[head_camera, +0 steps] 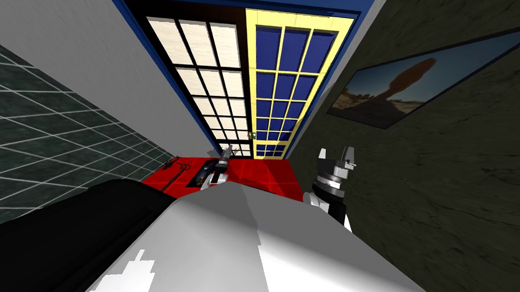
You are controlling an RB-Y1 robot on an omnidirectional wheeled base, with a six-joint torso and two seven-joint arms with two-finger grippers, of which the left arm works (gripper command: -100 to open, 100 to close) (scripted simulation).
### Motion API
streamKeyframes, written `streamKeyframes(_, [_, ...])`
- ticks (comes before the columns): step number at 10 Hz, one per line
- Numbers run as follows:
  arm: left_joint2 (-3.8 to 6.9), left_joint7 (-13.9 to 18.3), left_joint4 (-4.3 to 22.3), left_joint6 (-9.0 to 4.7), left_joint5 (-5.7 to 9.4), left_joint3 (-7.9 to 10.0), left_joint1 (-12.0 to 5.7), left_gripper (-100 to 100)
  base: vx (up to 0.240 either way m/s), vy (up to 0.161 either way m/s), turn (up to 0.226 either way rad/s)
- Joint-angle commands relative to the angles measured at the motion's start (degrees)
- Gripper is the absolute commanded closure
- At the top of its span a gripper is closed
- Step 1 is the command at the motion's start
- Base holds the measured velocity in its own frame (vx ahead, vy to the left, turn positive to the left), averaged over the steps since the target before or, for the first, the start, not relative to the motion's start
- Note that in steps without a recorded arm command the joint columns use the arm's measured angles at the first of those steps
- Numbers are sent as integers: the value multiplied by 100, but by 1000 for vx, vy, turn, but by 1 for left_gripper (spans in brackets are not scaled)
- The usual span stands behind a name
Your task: Pull the door open
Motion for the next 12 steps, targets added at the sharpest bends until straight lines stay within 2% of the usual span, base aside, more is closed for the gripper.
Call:
streamKeyframes(1, [9,-185,167,-61,-50,64,-31,-100,100,1,-19])
streamKeyframes(12, [24,-1348,1392,-505,-381,510,-278,-100,100,1,-21])
